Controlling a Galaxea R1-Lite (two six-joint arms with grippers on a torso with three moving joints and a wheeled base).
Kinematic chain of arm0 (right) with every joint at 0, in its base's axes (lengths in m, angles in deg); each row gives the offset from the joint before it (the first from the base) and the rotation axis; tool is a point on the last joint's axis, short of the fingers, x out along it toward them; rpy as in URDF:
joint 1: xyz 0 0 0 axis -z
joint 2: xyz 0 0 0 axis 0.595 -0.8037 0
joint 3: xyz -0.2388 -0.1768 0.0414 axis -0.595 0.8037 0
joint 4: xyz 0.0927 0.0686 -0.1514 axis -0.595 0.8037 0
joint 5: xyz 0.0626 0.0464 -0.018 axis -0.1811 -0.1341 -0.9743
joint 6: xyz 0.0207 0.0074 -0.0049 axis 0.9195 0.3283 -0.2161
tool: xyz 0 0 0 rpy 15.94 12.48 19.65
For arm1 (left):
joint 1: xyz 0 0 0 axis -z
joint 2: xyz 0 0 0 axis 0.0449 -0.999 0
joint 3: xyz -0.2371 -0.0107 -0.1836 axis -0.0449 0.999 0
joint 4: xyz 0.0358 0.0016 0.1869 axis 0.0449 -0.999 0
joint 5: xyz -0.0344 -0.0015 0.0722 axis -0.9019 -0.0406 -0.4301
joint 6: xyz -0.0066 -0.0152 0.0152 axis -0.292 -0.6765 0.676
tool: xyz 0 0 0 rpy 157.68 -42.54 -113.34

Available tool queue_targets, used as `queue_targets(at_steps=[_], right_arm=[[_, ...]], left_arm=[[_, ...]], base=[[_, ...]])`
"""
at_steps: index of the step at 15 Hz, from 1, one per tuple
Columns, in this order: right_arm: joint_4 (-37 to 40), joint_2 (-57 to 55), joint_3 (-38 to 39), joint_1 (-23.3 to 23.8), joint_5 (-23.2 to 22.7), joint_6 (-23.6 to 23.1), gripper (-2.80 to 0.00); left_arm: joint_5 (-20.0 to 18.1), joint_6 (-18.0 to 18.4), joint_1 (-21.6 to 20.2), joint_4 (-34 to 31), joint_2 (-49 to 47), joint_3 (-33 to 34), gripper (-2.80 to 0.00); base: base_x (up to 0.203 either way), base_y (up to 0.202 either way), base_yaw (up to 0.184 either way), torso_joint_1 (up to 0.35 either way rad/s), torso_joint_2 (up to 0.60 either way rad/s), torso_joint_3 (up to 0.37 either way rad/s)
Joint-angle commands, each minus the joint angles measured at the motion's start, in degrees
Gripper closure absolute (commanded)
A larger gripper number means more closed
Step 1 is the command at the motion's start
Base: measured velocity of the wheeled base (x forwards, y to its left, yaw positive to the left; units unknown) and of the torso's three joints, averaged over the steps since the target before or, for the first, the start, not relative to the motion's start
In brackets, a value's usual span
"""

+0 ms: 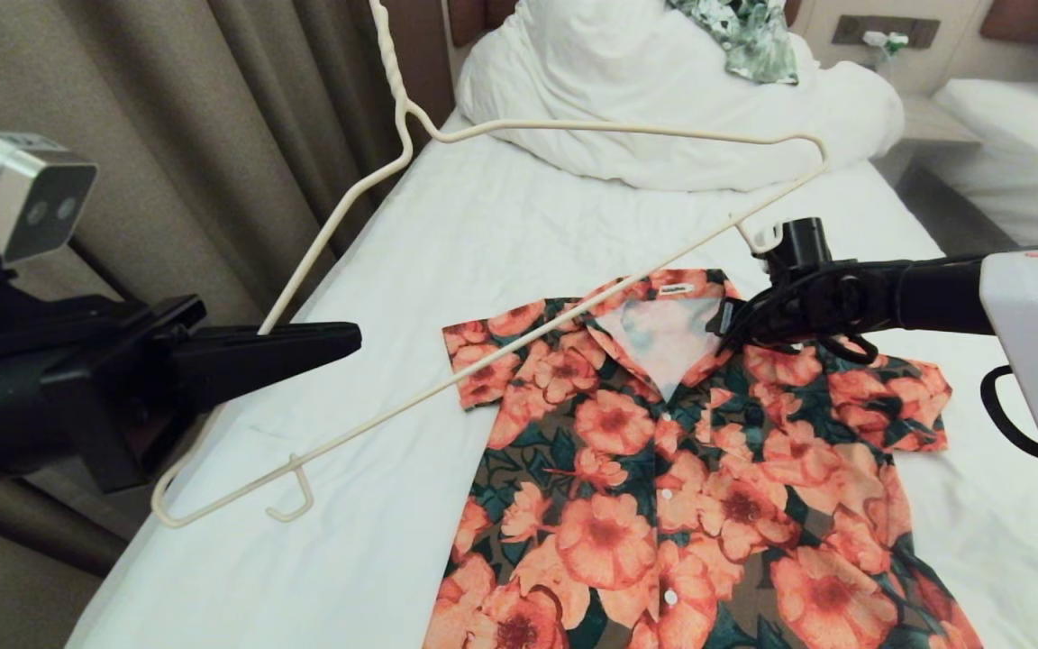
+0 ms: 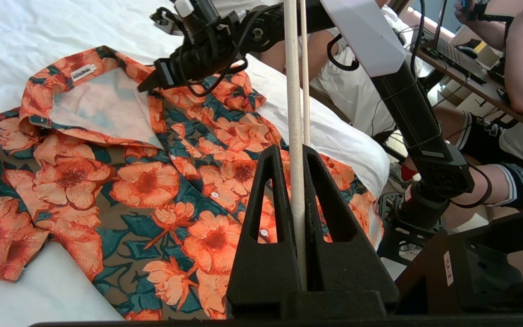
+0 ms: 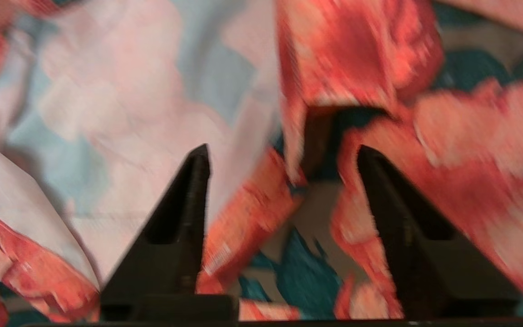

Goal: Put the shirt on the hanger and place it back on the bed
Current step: Lift the shirt and hanger

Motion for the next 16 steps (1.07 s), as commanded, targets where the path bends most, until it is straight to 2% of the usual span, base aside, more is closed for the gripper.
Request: queue_targets(at_steps=[1, 4, 7, 8, 12, 16], right_arm=[[-2.5, -1.1, 0.0, -0.2, 0.2, -1.4, -2.8], [-8.3, -3.5, 0.0, -0.3, 3.8, -4.1, -2.8], [-13.4, -5.1, 0.0, -0.9, 4.7, -5.2, -2.8], [-14.3, -5.5, 0.0, -0.9, 5.0, -6.0, 0.0], [-17.8, -6.3, 0.0, -1.1, 5.1, -7.1, 0.0], [-17.2, -3.4, 0.7, -1.1, 6.0, -7.0, 0.0]], left_arm=[[-0.4, -0.1, 0.0, 0.2, -0.2, 0.0, 0.0], [-0.3, 0.0, 0.0, 0.3, -0.3, 0.1, 0.0], [-0.3, -0.1, 0.0, 2.4, -0.7, 0.7, 0.0], [-0.3, -0.2, 0.0, 3.0, -0.9, 1.0, 0.0], [-0.4, -0.2, 0.1, 3.5, -1.9, 1.4, 0.0], [-0.4, 0.1, 0.7, 5.0, -7.0, 1.9, 0.0]], base=[[0.0, 0.0, 0.0, 0.0, 0.0, 0.0], [0.0, 0.0, 0.0, 0.0, 0.0, 0.0], [0.0, 0.0, 0.0, 0.0, 0.0, 0.0], [0.0, 0.0, 0.0, 0.0, 0.0, 0.0], [0.0, 0.0, 0.0, 0.0, 0.0, 0.0], [0.0, 0.0, 0.0, 0.0, 0.0, 0.0]])
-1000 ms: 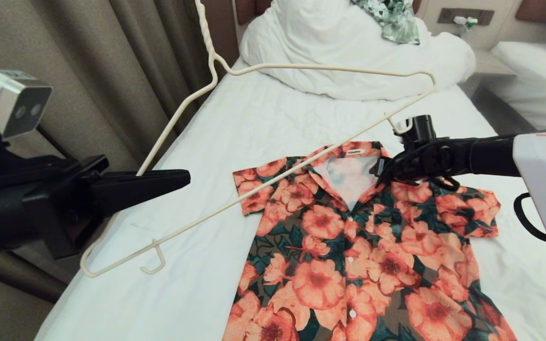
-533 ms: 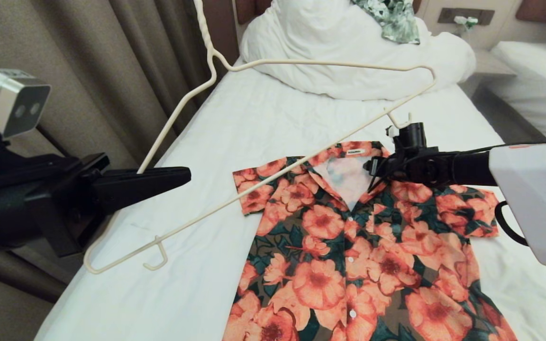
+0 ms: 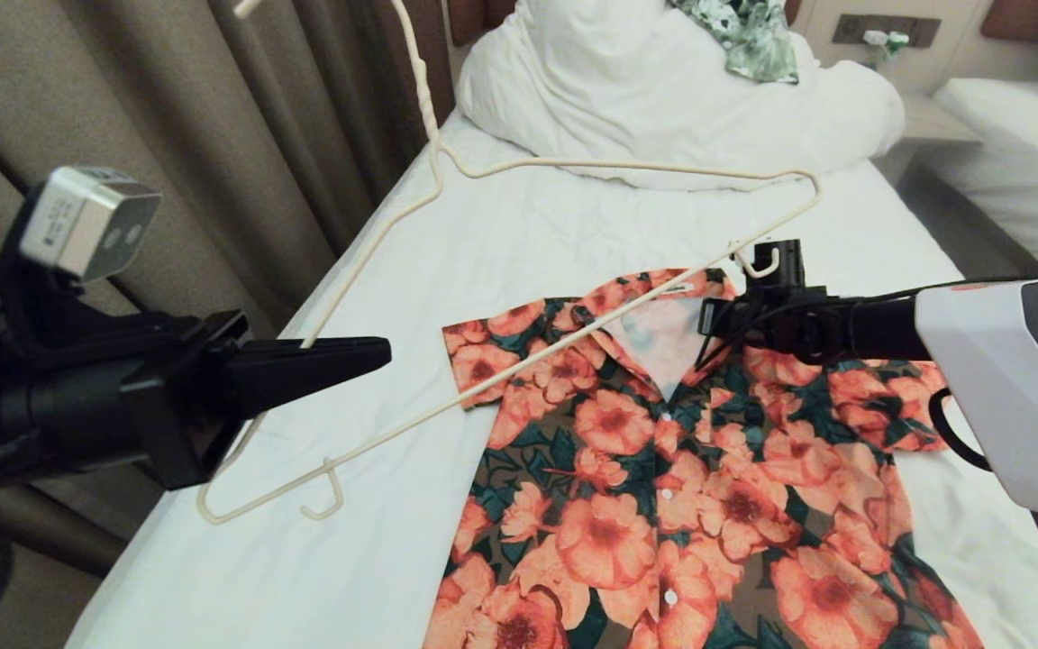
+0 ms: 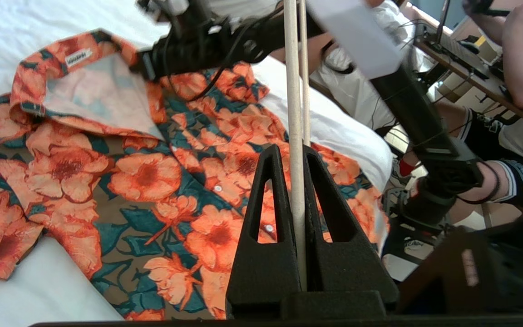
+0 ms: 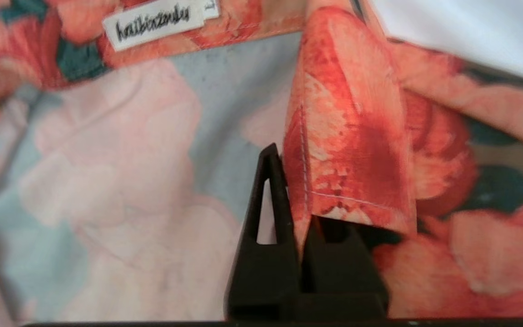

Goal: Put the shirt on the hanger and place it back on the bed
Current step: Lift the shirt and hanger, then hook one side of the shirt onto the hanger

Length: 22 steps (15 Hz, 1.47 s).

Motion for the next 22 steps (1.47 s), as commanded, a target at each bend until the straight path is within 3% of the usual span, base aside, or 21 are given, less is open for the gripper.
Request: queue_targets(at_steps=[1, 4, 11, 14, 19, 22], right_arm=[[0.7, 3.2, 0.5, -0.1, 0.1, 0.2, 0.0], [5.1, 6.6, 1.4, -0.4, 0.0, 0.9, 0.0], [5.2, 15.3, 12.2, -1.0, -0.6, 2.5, 0.0], [5.2, 18.2, 14.4, -1.0, -0.9, 2.7, 0.0], [6.7, 22.9, 17.1, -3.6, -1.9, 2.8, 0.0], [7.1, 24.0, 17.6, -6.1, -1.9, 2.7, 0.0]], left_arm=[[-0.2, -0.1, 0.1, 2.0, -3.9, 0.6, 0.0], [0.1, -0.1, -0.1, 6.7, -9.5, 1.3, 0.0], [3.5, 0.1, -2.5, 14.4, -21.1, 1.2, 0.0], [6.6, 1.4, -3.2, 17.0, -24.8, 1.0, 0.0], [9.2, 2.6, -1.4, 19.5, -29.4, 1.0, 0.0], [12.3, 2.7, 1.3, 26.2, -32.7, 2.1, 0.0]], base=[[0.0, 0.0, 0.0, 0.0, 0.0, 0.0], [0.0, 0.0, 0.0, 0.0, 0.0, 0.0], [0.0, 0.0, 0.0, 0.0, 0.0, 0.0], [0.0, 0.0, 0.0, 0.0, 0.0, 0.0], [0.0, 0.0, 0.0, 0.0, 0.0, 0.0], [0.0, 0.0, 0.0, 0.0, 0.0, 0.0]])
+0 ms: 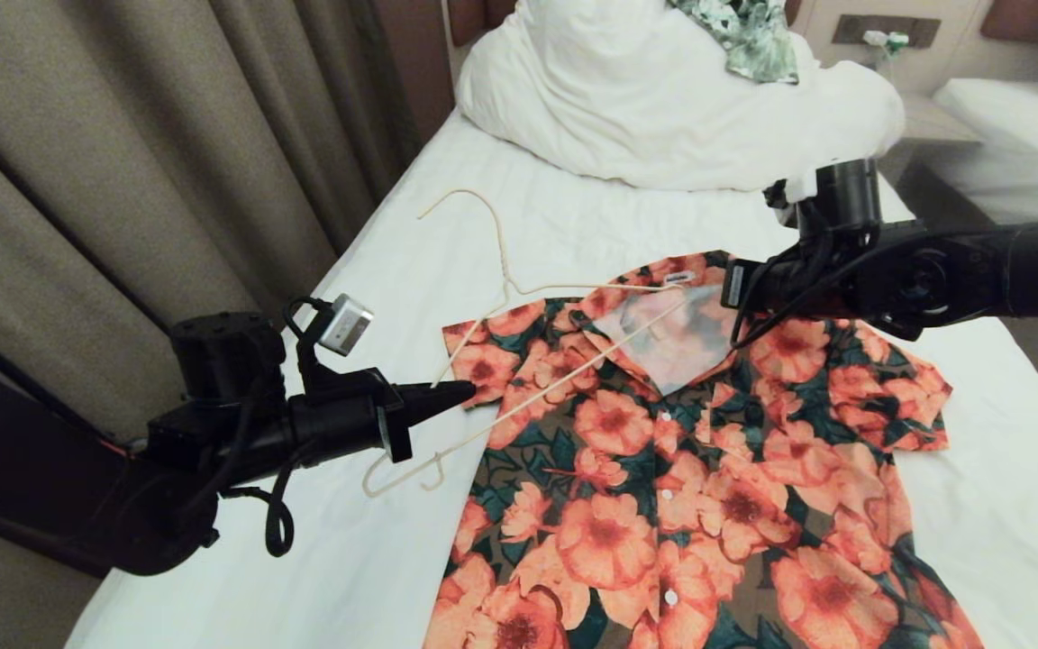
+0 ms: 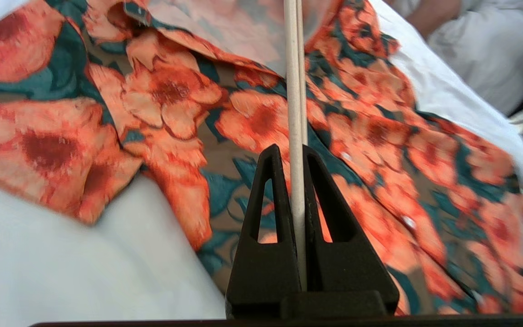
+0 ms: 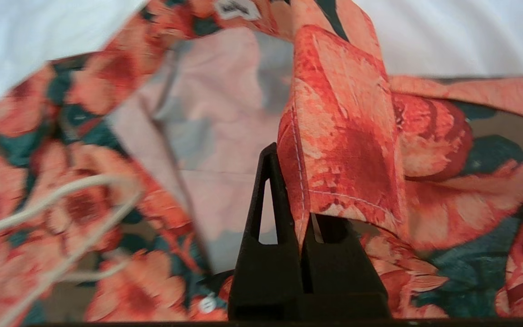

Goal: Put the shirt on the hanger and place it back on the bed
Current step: Hook one side of the shirt onto the hanger

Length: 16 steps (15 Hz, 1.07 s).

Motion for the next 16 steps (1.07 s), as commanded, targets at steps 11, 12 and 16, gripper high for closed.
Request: queue_targets(at_steps=[11, 12, 16], right_arm=[[3.7, 6.7, 1.4, -6.9, 0.0, -0.9, 0.0], [4.5, 7.7, 1.4, -7.8, -0.2, -0.9, 0.0], [8.7, 12.1, 1.4, -11.6, -1.3, -4.4, 0.0]], left_arm=[[3.0, -0.5, 9.3, 7.2, -2.2, 4.5, 0.0], [3.0, -0.6, 10.5, 7.2, -1.2, 5.1, 0.0], [3.2, -1.9, 14.0, 7.2, 1.9, 6.7, 0.0]], base=[[0.0, 0.0, 0.0, 0.0, 0.0, 0.0], [0.0, 0.0, 0.0, 0.0, 0.0, 0.0], [0.0, 0.0, 0.0, 0.0, 0.0, 0.0]])
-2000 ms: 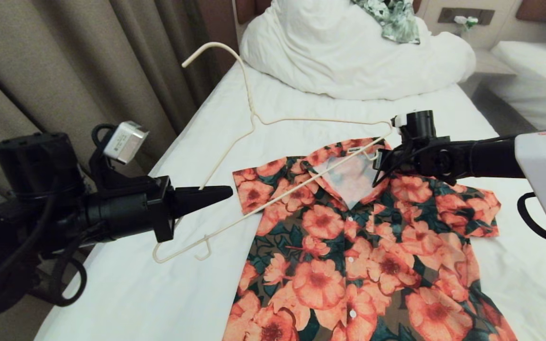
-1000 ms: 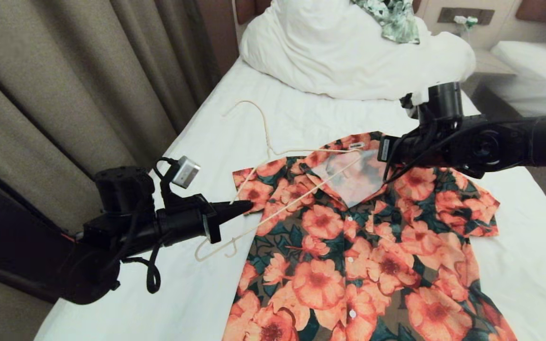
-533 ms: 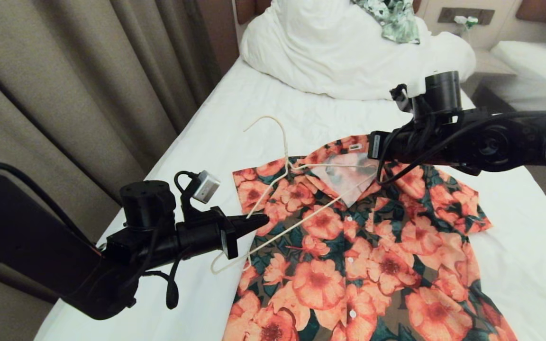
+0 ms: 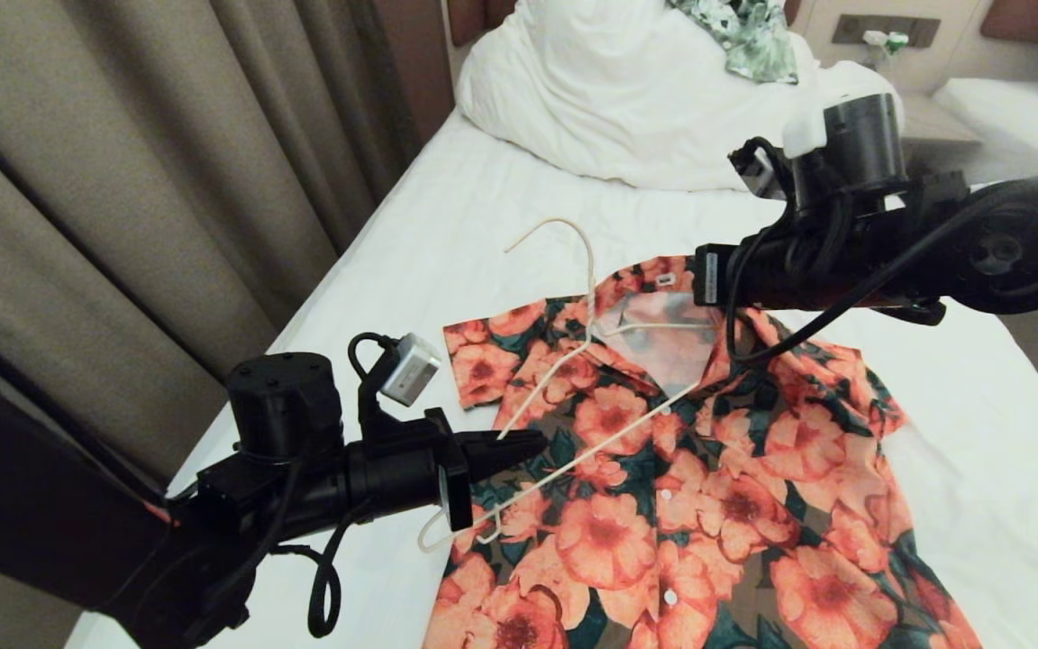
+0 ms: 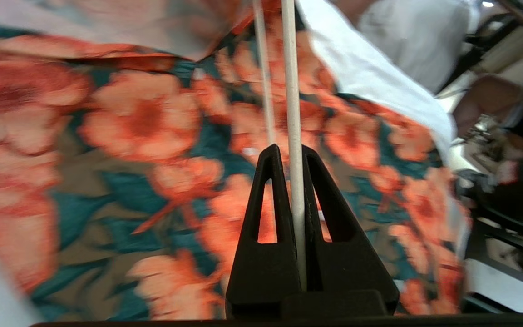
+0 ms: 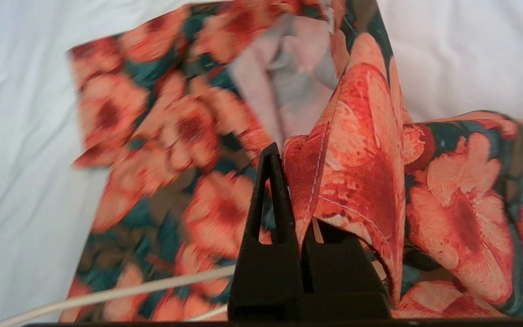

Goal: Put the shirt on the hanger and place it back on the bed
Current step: Hook one side of the shirt onto the hanger

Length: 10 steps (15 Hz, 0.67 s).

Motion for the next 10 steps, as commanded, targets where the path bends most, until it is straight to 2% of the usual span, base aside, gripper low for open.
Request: queue_targets(at_steps=[1, 6, 8, 10], right_arm=[[1.9, 3.9, 0.0, -2.4, -0.9, -2.1, 0.0], [6.4, 9.9, 1.5, -6.4, -1.2, -8.6, 0.0], [6.5, 12.4, 3.0, -8.0, -1.2, -11.6, 0.0], [6.8, 15.2, 4.1, -9.6, -1.2, -12.9, 0.0]], left_arm=[[0.0, -0.2, 1.2, 1.0, 1.1, 0.5, 0.0], [3.3, -0.3, 3.1, 4.4, -0.4, 1.0, 0.0], [4.6, -1.3, 5.5, 8.1, -0.5, 2.1, 0.0], [7.6, -3.1, 8.1, 13.8, -1.2, 3.2, 0.0]], base=[[0.0, 0.0, 0.0, 0.0, 0.0, 0.0], [0.0, 0.0, 0.0, 0.0, 0.0, 0.0], [0.0, 0.0, 0.0, 0.0, 0.0, 0.0], [0.0, 0.0, 0.0, 0.0, 0.0, 0.0]])
